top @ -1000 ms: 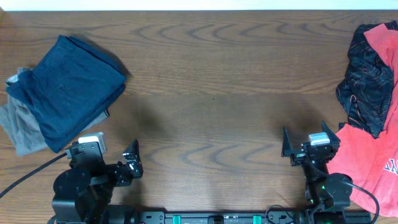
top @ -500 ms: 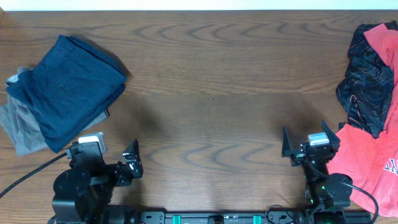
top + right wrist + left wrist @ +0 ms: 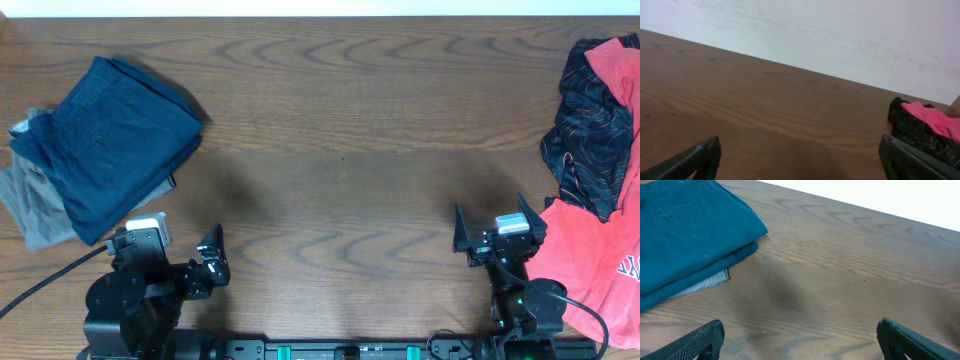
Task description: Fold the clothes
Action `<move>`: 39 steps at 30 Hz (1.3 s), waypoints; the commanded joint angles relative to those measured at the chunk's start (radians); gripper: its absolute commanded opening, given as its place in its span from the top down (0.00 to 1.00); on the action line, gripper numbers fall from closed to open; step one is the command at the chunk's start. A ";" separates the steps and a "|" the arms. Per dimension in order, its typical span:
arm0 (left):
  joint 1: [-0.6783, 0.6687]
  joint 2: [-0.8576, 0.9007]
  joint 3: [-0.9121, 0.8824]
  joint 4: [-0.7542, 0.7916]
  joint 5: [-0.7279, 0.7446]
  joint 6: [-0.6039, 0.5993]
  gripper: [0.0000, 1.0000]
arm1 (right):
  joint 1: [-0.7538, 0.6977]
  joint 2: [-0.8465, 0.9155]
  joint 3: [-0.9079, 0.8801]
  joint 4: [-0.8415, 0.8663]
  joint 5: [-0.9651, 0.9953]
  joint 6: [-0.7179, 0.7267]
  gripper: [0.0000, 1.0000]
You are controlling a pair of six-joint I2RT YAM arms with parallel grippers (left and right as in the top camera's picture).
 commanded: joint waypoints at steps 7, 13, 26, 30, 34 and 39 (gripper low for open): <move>-0.001 -0.031 -0.008 -0.014 -0.012 -0.002 0.02 | 0.011 -0.007 -0.005 0.002 -0.003 -0.010 0.01; -0.001 -0.090 -0.083 -0.026 -0.056 0.010 0.02 | 0.011 -0.007 -0.005 0.002 -0.003 -0.010 0.01; -0.001 -0.348 -0.598 0.620 -0.045 0.018 0.02 | 0.011 -0.007 -0.005 0.002 -0.003 -0.010 0.01; -0.001 -0.347 -0.736 0.856 -0.047 0.018 0.02 | 0.011 -0.007 -0.005 0.002 -0.003 -0.010 0.01; -0.002 -0.348 -0.802 0.884 -0.054 0.018 0.02 | 0.011 -0.007 -0.005 0.002 -0.003 -0.010 0.01; -0.002 -0.348 -0.802 0.815 -0.063 0.018 0.02 | 0.011 -0.007 -0.005 0.002 -0.003 -0.010 0.01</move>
